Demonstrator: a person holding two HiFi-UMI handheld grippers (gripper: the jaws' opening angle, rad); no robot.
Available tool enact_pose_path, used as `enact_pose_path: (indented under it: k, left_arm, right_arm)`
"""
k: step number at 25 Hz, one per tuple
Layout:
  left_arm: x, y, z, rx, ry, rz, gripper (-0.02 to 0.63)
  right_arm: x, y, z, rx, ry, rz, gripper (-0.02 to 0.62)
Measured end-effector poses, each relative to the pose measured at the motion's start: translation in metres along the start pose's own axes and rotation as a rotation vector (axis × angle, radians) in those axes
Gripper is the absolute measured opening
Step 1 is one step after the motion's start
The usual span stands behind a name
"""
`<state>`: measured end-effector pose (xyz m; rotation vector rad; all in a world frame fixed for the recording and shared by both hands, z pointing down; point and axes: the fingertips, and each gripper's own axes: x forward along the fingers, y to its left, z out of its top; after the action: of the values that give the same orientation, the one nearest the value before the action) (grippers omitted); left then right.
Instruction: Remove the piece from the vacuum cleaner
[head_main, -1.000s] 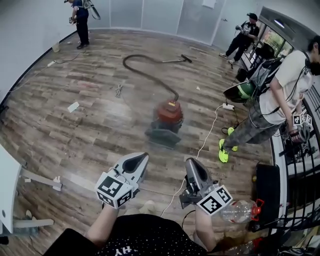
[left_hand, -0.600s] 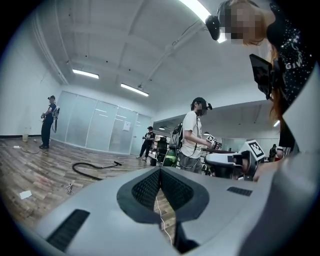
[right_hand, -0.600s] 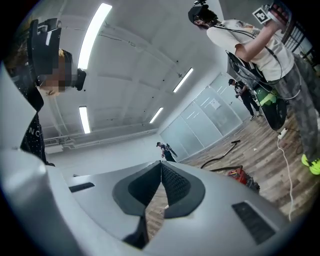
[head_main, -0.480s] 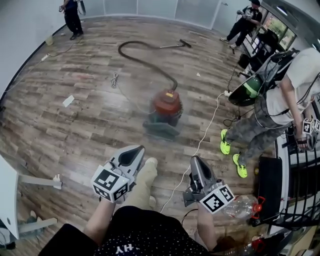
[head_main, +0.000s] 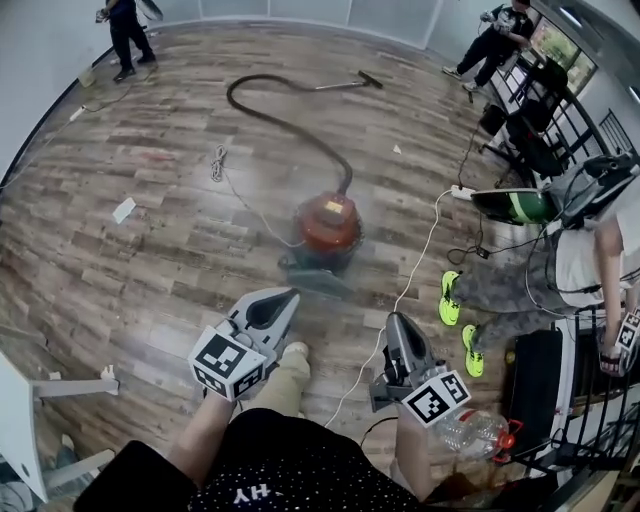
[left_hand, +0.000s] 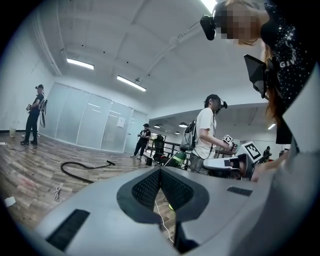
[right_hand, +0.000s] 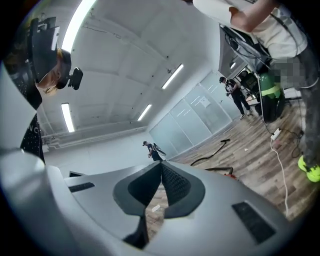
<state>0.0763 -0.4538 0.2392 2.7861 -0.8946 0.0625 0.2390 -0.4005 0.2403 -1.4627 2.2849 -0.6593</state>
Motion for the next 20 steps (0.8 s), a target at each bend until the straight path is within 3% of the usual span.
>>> enact_pose_path:
  k: [3,7,10,15,20]
  left_arm:
    - [0.032,0.039,0.007,-0.001,-0.002,-0.002,0.009]
    - [0.068,0.085,0.02,0.015,-0.011,-0.016,0.009]
    - [0.09,0.101,0.022,0.011,-0.018,-0.046,0.009]
    - [0.115,0.11,-0.01,0.009,0.008,-0.062,0.009]
    - [0.142,0.119,-0.058,0.032,0.032,-0.067,0.009]
  right_arm:
    - [0.038,-0.03,0.013,-0.02,0.033,-0.025,0.013]
    - [0.083,-0.042,0.042,0.064,-0.035,0.05,0.012]
    - [0.101,-0.055,0.05,0.057,-0.044,0.052,0.012]
    - [0.116,-0.098,0.033,-0.003,0.003,-0.003,0.013]
    - [0.137,-0.135,-0.003,-0.01,0.022,0.021,0.013]
